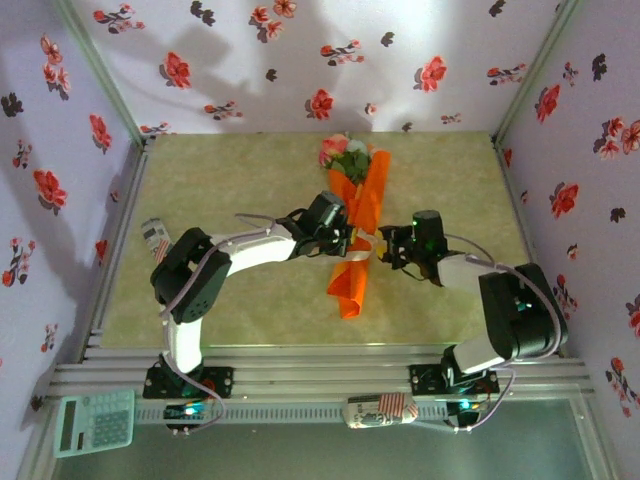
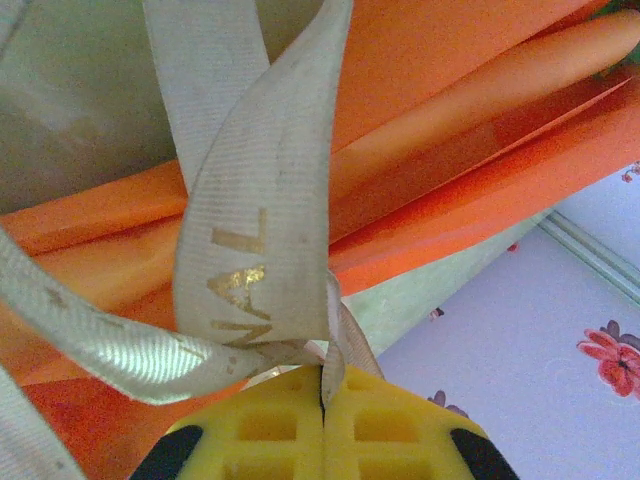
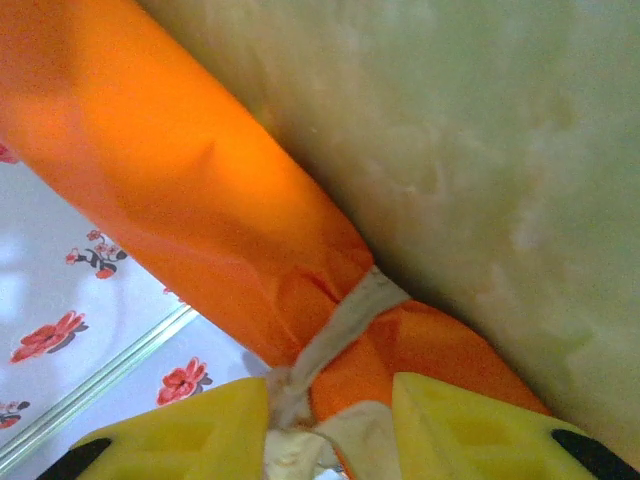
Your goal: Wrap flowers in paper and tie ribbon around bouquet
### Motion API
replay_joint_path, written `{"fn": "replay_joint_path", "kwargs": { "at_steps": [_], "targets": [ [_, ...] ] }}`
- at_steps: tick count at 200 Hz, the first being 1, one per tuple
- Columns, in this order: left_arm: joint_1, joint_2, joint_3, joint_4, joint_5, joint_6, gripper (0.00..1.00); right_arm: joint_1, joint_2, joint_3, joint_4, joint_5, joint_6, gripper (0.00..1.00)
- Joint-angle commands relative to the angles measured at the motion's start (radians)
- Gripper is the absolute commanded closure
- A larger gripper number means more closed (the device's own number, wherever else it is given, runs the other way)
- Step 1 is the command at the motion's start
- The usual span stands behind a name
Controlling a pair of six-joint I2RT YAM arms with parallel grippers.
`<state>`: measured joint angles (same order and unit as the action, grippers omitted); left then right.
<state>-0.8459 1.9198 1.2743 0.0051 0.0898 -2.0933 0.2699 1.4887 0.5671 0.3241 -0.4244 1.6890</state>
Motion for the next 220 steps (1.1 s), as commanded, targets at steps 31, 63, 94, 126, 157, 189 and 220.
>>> {"fn": "replay_joint_path", "kwargs": {
  "at_steps": [31,63,94,126,157,189,220],
  "targets": [
    [0.011,0.019,0.025,0.011,0.011,-0.235,0.94,0.001,0.051,0.056,0.04,-0.033,-0.016,0.92],
    [0.013,0.018,0.025,0.013,0.019,-0.232,0.91,0.023,-0.004,0.04,-0.013,-0.023,-0.028,1.0],
    [0.016,0.018,0.022,0.018,0.022,-0.226,0.91,0.077,-0.055,0.021,-0.032,-0.015,-0.019,1.0],
    [0.018,0.015,0.019,0.017,0.026,-0.22,0.89,0.136,-0.108,-0.001,-0.059,0.014,0.006,1.0],
    [0.018,0.014,0.017,0.022,0.027,-0.214,0.89,0.157,-0.134,-0.025,-0.059,0.041,0.024,1.0],
    [0.018,0.013,0.019,0.017,0.03,-0.213,0.89,0.151,-0.079,-0.027,0.025,0.053,0.022,1.0],
    [0.018,0.008,0.014,0.015,0.038,-0.208,0.89,0.142,0.009,-0.006,0.166,0.084,0.037,1.0]
  ]
}}
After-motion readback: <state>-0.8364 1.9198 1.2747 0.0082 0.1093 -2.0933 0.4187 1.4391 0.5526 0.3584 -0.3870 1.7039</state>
